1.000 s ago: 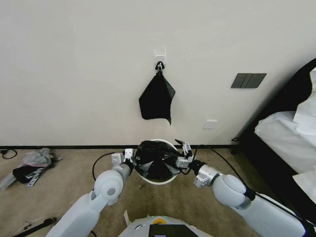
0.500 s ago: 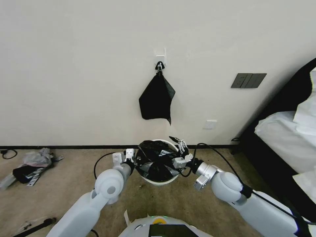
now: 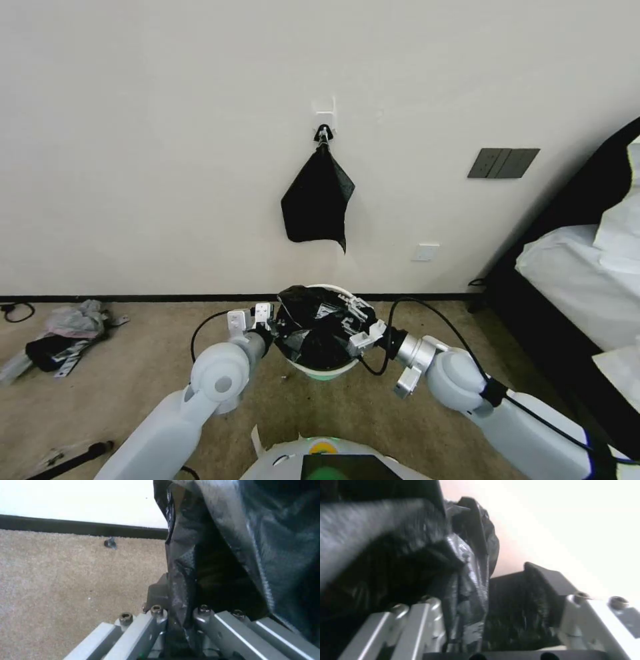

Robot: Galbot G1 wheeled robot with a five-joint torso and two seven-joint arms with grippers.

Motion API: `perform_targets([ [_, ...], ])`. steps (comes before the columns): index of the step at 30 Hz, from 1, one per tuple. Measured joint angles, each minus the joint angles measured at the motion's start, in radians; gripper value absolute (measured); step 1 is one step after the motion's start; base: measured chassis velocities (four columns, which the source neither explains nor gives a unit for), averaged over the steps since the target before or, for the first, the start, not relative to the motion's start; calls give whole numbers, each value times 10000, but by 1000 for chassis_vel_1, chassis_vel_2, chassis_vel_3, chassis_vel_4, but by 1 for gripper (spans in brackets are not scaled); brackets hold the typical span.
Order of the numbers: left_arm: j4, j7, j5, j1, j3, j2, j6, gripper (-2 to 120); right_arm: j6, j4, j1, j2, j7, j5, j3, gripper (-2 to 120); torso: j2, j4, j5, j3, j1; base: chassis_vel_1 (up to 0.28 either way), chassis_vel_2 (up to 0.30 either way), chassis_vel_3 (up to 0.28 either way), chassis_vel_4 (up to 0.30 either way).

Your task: Place a trash bag onto the trash bin.

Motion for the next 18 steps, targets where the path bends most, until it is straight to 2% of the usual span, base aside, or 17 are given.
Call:
perform_targets([
  [1,0,0,0,0,0,0,0,1,0,0,0,0,0,0,0,47,0,0,0,0,0,0,0,0,0],
  [5,53,-10,-83,-1,-23,9,17,1,399,-120,19,62,72,31,50,27,0,1,0,0,0,0,0,0,0],
  [6,53,-10,-83,-1,-23,9,17,1,399,-120,19,62,72,31,50,27,0,1,0,0,0,0,0,0,0],
  [9,58,-6,-88,1,-28,25,29,1,673,-190,26,112,121,140,68,14,0,1,0,-1,0,0,0,0,0],
  [10,58,-6,-88,1,-28,25,29,1,673,-190,26,112,121,140,68,14,0,1,0,-1,0,0,0,0,0],
  [12,58,16,-76,21,-39,48,40,1,723,-204,33,162,125,522,70,3,0,1,0,0,0,0,0,0,0],
  [14,58,32,-47,32,-41,61,47,1,716,-203,41,178,125,812,70,0,0,1,1,-1,0,0,0,0,0],
  [17,55,401,631,121,-37,122,57,1,34,-97,48,172,134,2710,-53,0,0,1,0,-1,0,0,0,0,0],
  [18,55,401,631,121,-37,122,57,1,34,-97,48,172,134,2710,-53,0,0,1,0,-1,0,0,0,0,0],
])
